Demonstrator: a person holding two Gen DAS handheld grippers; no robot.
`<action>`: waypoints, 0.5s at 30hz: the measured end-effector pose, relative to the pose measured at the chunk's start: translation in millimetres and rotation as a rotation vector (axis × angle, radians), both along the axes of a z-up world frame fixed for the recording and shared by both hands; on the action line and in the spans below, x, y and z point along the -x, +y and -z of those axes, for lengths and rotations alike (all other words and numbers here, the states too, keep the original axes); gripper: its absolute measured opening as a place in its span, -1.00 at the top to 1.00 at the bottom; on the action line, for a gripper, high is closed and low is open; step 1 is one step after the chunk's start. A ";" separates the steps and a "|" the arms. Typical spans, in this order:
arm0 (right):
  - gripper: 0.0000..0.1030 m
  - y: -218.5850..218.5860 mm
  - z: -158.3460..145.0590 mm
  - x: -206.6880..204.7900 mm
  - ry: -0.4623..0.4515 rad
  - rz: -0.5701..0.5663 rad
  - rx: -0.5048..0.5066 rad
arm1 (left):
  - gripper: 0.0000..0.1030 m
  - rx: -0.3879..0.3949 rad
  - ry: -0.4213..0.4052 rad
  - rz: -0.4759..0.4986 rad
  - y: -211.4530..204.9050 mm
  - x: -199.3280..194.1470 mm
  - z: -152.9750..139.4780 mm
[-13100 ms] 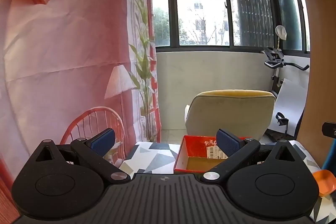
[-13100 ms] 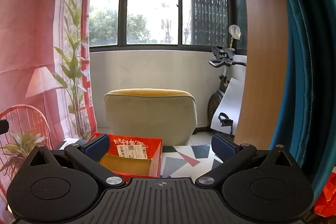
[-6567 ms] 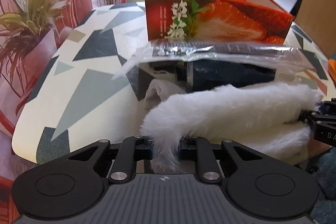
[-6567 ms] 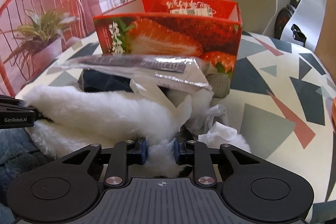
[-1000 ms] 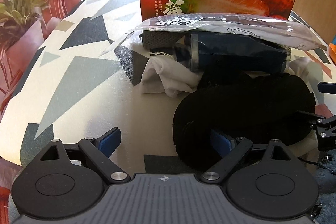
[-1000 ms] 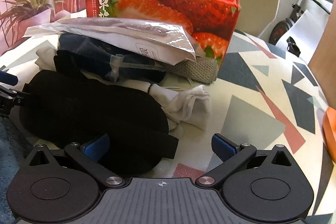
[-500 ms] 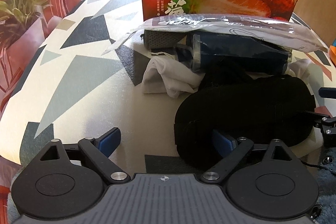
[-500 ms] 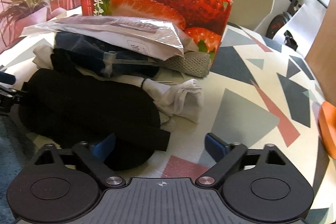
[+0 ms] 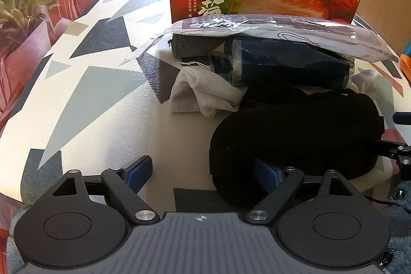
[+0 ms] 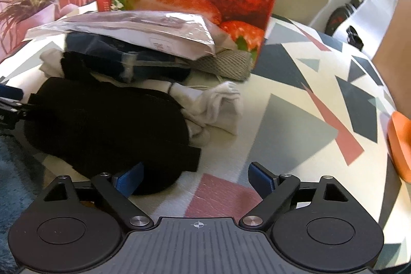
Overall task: Organize soft objects
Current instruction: 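Move the right tool back to the pile and reach for the black eye mask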
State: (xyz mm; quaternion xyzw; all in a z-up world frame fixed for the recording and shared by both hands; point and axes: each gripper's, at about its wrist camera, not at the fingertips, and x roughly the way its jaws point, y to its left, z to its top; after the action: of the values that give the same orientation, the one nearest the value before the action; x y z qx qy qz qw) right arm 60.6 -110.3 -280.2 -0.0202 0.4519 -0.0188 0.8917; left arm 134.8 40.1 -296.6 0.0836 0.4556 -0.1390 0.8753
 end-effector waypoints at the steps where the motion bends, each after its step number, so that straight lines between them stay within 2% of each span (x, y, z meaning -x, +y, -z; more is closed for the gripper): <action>1: -0.67 -1.7 0.1 0.0 0.001 0.010 0.000 | -0.74 0.001 0.001 -0.002 0.0 -0.3 0.1; 6: -0.66 -8.1 0.8 -0.7 -0.009 0.060 0.006 | -0.77 -0.006 -0.001 -0.003 -1.3 0.2 0.7; 10: -0.39 -9.5 -3.3 0.4 -0.071 0.095 0.020 | -0.78 -0.009 -0.003 -0.004 -2.4 0.5 0.7; 15: -0.20 -10.2 -9.1 1.2 -0.156 0.109 0.031 | -0.79 -0.010 -0.003 -0.003 -2.5 0.5 0.7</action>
State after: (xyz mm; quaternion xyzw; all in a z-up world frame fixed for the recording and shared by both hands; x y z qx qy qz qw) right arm 59.4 -120.6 -271.2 -0.0078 0.3812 -0.0755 0.9214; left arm 134.3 37.6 -297.3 0.0874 0.4550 -0.1350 0.8758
